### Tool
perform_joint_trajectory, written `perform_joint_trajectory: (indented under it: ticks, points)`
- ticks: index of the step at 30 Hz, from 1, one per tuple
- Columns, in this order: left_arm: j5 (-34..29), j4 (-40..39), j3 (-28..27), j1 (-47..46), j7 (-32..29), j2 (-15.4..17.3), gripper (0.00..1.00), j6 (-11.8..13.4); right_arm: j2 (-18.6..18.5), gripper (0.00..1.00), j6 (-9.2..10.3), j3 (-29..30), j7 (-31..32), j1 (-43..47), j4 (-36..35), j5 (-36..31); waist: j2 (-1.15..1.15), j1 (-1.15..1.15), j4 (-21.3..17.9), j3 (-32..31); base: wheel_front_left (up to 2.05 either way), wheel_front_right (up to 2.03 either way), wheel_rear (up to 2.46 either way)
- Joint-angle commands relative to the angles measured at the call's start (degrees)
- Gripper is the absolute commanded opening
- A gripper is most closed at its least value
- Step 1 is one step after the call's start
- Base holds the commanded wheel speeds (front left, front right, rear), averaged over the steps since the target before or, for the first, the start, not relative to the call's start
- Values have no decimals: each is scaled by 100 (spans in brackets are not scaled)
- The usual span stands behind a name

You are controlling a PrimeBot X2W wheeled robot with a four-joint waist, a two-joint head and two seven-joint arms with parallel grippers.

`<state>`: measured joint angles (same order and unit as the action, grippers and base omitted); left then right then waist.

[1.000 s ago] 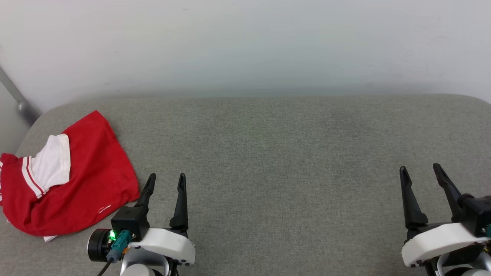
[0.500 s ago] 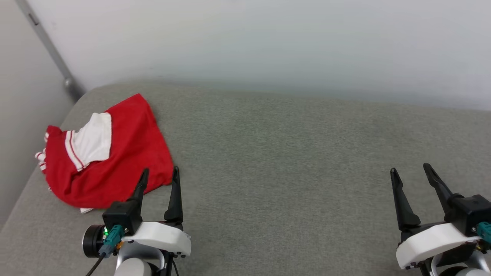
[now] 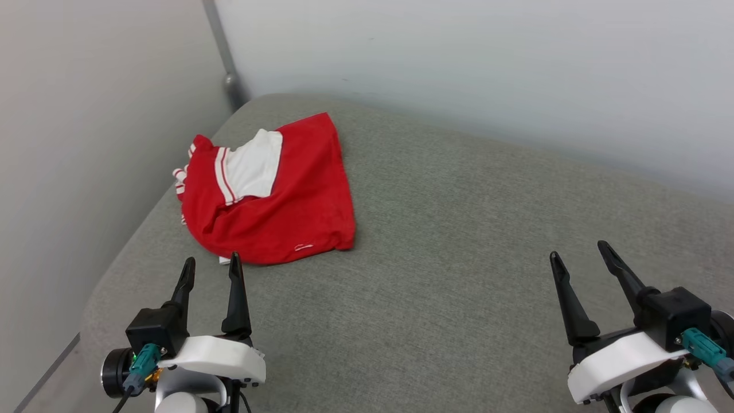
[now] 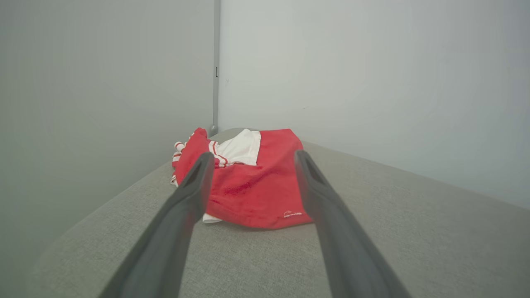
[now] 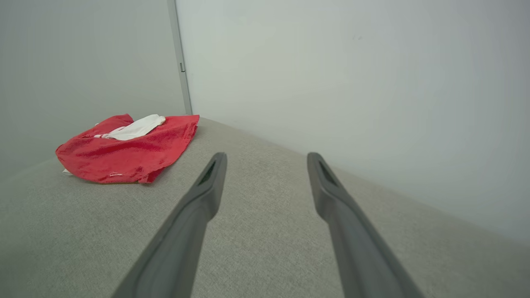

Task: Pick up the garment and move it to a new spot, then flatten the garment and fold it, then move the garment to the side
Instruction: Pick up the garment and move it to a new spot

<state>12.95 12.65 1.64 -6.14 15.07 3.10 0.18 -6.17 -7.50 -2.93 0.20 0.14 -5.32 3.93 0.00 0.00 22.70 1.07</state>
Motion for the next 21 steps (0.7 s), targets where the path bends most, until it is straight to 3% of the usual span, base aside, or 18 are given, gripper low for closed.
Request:
perform_joint_trajectory:
  ticks: [1, 10, 21]
  points:
    - [8, -20, -1, 43, 16, -8, 100, -4, -33, 100, 2, -22, -17, -63, 14, 9, 0, 0, 236, 21, 0, 0, 0]
    - [-31, -6, -44, 54, 16, -16, 100, -50, -53, 100, 2, -48, -32, -123, 36, 50, 0, 0, 499, 16, 0, 0, 0]
    - [-126, 115, -84, -450, 14, 79, 100, -71, -53, 100, 2, 1, 19, -177, -12, 48, 0, 0, 320, 175, 0, 0, 0]
